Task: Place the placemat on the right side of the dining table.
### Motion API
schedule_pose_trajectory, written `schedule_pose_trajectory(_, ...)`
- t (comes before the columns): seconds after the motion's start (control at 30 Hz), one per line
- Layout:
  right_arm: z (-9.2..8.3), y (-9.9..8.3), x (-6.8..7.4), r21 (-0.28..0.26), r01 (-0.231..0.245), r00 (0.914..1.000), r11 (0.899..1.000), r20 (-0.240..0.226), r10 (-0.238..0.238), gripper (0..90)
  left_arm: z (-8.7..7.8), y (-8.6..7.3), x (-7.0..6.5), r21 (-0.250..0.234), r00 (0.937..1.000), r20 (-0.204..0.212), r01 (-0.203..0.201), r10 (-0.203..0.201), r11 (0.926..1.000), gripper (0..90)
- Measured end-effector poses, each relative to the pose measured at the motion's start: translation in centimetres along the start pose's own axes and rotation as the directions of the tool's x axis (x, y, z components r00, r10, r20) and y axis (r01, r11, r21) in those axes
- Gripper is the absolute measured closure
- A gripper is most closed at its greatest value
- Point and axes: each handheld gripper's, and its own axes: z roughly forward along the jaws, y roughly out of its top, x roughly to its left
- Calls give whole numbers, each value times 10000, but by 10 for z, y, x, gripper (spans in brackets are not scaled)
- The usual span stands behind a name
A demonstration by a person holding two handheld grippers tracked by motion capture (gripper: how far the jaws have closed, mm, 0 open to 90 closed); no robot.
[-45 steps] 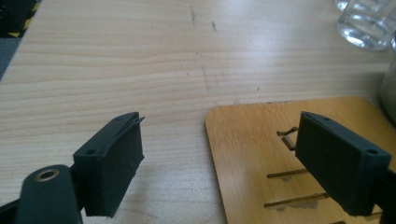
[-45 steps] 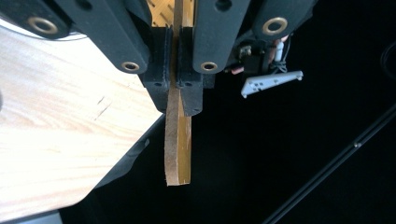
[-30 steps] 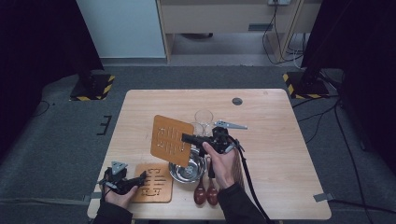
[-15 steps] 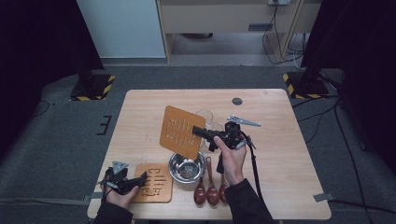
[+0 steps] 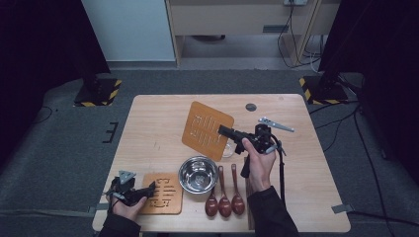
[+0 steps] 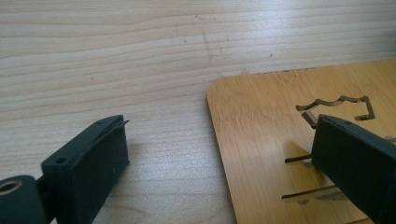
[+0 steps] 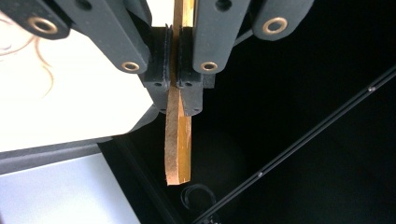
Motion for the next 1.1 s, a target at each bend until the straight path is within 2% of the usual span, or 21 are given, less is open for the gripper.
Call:
schedule_pose_trajectory(0.57, -33, 17, -15, -794, -179, 9985, 9967, 493, 219, 870, 0, 0, 0, 3, 10000, -6, -9, 9, 10000, 27)
schedule_pose_trajectory(1.1, -75, 28, -41, -1587, -338, 9918, 9868, 1163, 527, 870, 0, 0, 0, 12, 10000, -17, -14, 14, 10000, 24)
